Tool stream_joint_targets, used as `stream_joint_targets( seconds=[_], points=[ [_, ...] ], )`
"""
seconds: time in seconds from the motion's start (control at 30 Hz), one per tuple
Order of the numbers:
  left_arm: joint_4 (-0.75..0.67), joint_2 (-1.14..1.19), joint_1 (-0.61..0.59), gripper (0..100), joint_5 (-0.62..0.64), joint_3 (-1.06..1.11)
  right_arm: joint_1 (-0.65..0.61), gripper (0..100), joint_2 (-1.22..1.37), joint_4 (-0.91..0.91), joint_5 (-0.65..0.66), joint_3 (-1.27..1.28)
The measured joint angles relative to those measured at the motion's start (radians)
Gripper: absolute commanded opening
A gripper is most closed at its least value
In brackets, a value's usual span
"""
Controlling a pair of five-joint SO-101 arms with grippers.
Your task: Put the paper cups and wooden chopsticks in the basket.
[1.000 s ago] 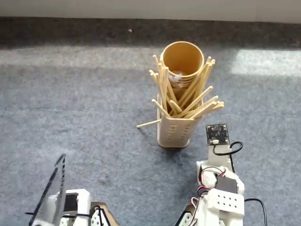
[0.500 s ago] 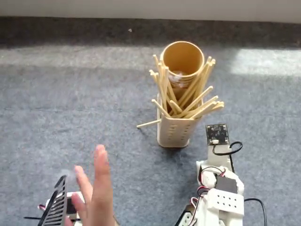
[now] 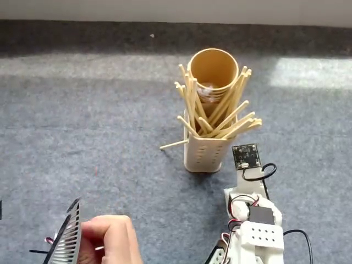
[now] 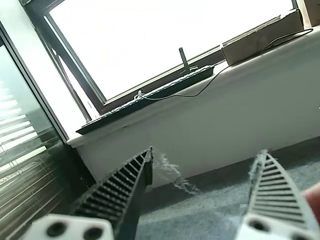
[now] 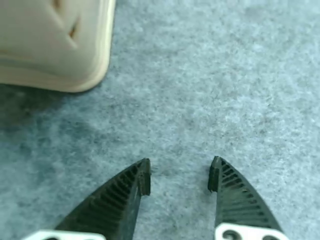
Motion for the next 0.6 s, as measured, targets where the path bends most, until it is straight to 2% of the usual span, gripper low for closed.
stream_joint_targets(
  seconds=[0.6],
  points=[
    [0.015, 0.0, -0.002, 32, 0.0, 0.012, -0.005, 20.2, 0.0, 0.0, 0.0, 0.0]
  ],
)
